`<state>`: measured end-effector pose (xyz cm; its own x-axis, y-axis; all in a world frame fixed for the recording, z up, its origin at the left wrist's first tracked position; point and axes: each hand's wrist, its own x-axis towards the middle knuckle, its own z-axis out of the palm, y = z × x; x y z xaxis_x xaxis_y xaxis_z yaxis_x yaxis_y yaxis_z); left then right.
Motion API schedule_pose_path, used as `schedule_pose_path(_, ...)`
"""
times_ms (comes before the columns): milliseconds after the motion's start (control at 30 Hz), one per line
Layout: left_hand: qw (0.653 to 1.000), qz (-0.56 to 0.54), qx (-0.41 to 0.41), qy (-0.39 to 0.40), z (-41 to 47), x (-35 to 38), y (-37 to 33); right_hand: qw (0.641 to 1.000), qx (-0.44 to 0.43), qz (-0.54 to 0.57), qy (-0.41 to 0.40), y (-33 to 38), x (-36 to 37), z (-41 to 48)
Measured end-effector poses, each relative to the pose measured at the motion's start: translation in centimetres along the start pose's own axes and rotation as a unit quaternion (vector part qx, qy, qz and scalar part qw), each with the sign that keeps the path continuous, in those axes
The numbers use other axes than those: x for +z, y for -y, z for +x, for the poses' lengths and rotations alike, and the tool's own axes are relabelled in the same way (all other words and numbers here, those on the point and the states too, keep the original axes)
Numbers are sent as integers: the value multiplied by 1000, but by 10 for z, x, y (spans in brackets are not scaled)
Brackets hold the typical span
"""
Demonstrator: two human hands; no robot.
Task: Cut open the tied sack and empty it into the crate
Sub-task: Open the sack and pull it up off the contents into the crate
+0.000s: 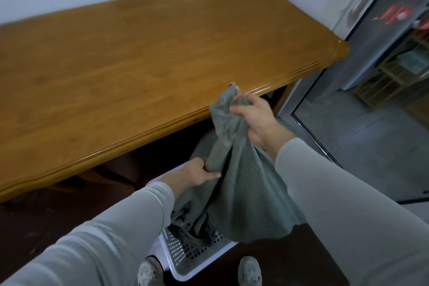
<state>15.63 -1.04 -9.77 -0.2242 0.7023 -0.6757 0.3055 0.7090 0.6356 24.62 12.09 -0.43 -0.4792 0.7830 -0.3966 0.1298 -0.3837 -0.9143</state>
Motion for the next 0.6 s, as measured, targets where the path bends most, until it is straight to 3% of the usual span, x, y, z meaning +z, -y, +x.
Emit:
schedule_pose_path(33, 999, -9, -10, -31, 2, 0, 0, 999, -12, 39, -13, 7, -2, 2)
schedule_pose_path(67, 998, -22, -18, -57, 4, -1, 0, 999, -38, 10, -31, 11, -8, 4)
schedule_pose_path(167, 995, -33, -54, -79, 4, -16, -5, 965, -72, -243, -71, 6, -35, 6)
schedule_pose_path(200, 994, -34, -60, -83, 3, -22, -6, 969, -35, -242, -41, -1, -47, 4)
schedule_pose_path(300, 989, -52, -114, -82, -1, -42, -7, 993, 94, -55, 37, -27, -77, -2)
schedule_pose_path(367, 982, -73, -157, -77, -6, -48, -5, 986, 132, -97, 12, -53, -91, -8)
schedule_pose_path(400, 981, -70, -161, -78, -7, -49, -6, 970, 150, -189, 1, -67, -97, -11)
schedule_pose_path(500, 982, -58, -164, -69, -9, -49, -2, 857, 158, -486, 67, -112, -107, -13)
schedule_pose_path(533, 984, -60, -158, -55, -10, -50, -1, 842, 151, -514, 70, -124, -107, -10)
schedule_pose_path(600, 988, -43, -145, -18, -12, -52, 3, 849, 132, -512, 19, -136, -103, -4)
